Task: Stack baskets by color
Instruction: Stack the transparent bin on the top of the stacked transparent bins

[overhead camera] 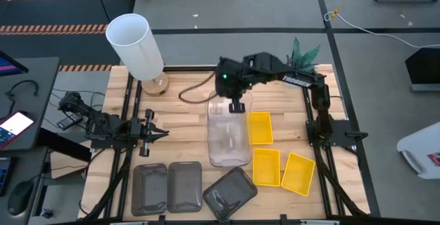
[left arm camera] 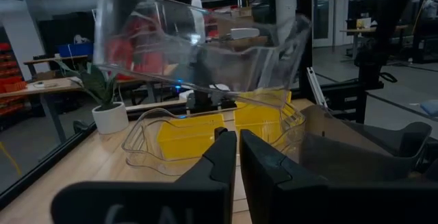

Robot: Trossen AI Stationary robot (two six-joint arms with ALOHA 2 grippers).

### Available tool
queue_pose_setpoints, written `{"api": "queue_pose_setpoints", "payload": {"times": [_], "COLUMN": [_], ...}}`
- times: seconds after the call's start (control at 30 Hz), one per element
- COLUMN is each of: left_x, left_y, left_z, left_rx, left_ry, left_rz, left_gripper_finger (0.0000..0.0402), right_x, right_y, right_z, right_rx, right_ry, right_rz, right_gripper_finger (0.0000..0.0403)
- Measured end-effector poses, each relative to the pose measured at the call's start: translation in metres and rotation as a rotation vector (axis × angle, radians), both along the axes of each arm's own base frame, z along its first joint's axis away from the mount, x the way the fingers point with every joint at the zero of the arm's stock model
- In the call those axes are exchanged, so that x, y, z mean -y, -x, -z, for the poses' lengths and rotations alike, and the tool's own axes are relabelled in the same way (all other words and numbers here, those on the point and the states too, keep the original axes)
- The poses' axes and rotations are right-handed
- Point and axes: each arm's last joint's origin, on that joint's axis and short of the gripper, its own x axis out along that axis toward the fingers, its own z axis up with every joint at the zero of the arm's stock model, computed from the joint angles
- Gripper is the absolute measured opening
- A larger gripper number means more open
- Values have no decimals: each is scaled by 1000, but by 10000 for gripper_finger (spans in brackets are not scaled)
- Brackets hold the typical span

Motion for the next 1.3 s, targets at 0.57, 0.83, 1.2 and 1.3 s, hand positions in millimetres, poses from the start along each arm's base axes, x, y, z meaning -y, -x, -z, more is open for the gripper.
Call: {"api": "queue_pose_setpoints", "payload": {"times": [0.57,0.83,1.2,1.3], "left_x": [0,0,0,0], "left_y": [0,0,0,0], "left_z": [0,0,0,0], "left_rx": [0,0,0,0], "left_ry": [0,0,0,0], "left_rz": [0,0,0,0], "left_gripper_finger": [26,36,30,34], "right_x": [-38,-30,-2,2], "right_y": [-11,-13,-19,-19], "right_z": [46,72,99,100], "right_rx": [-167,-243,-237,-230], "right_ry": [95,-6,-3,-10], "right_rz": [-7,-140,-138,-117], "right_gripper_finger": [8,25,103,137]}}
